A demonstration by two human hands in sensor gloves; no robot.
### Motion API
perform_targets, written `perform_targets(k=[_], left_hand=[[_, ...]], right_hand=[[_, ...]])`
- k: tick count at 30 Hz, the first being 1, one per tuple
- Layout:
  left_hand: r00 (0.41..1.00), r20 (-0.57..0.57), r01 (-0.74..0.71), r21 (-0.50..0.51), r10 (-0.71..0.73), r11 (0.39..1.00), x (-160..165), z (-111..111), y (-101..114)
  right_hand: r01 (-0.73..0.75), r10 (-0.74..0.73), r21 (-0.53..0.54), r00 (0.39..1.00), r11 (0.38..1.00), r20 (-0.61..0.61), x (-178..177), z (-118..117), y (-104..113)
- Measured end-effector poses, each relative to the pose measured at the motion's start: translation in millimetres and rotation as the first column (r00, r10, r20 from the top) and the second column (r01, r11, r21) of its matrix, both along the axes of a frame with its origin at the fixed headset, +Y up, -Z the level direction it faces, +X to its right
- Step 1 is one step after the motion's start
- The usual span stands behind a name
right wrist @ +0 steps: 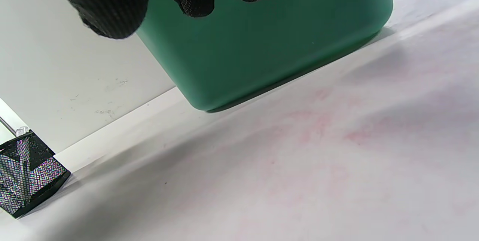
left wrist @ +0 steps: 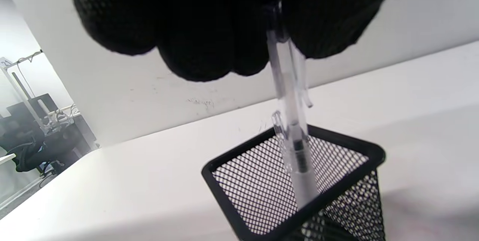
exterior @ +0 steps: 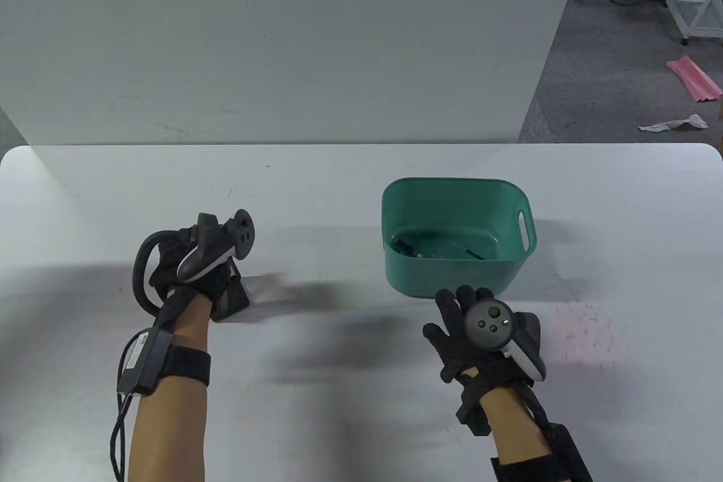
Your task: Disassemble pens into components
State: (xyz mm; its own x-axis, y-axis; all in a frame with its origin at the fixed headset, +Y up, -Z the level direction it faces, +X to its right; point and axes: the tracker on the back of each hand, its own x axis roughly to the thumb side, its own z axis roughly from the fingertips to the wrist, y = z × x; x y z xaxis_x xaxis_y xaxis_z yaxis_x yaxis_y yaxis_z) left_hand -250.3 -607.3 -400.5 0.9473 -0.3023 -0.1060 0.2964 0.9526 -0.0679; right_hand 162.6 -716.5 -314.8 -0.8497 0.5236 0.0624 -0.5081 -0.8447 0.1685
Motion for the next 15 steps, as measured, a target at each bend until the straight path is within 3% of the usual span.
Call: perform_targets(k=[10, 15], left_hand=[[0.993, 0.034, -0.115, 0.215, 0.110, 0.970, -16, 44, 34], [0.960, 0.099, -0.278, 0.391, 0.261, 0.877, -20, 70, 46]], right_hand=[[0.004, -0.004, 0.015, 1.000, 1.000, -0.005, 0, 0, 0], [0.016, -0.015, 0.017, 1.000, 1.000, -0.010, -1, 0, 0]])
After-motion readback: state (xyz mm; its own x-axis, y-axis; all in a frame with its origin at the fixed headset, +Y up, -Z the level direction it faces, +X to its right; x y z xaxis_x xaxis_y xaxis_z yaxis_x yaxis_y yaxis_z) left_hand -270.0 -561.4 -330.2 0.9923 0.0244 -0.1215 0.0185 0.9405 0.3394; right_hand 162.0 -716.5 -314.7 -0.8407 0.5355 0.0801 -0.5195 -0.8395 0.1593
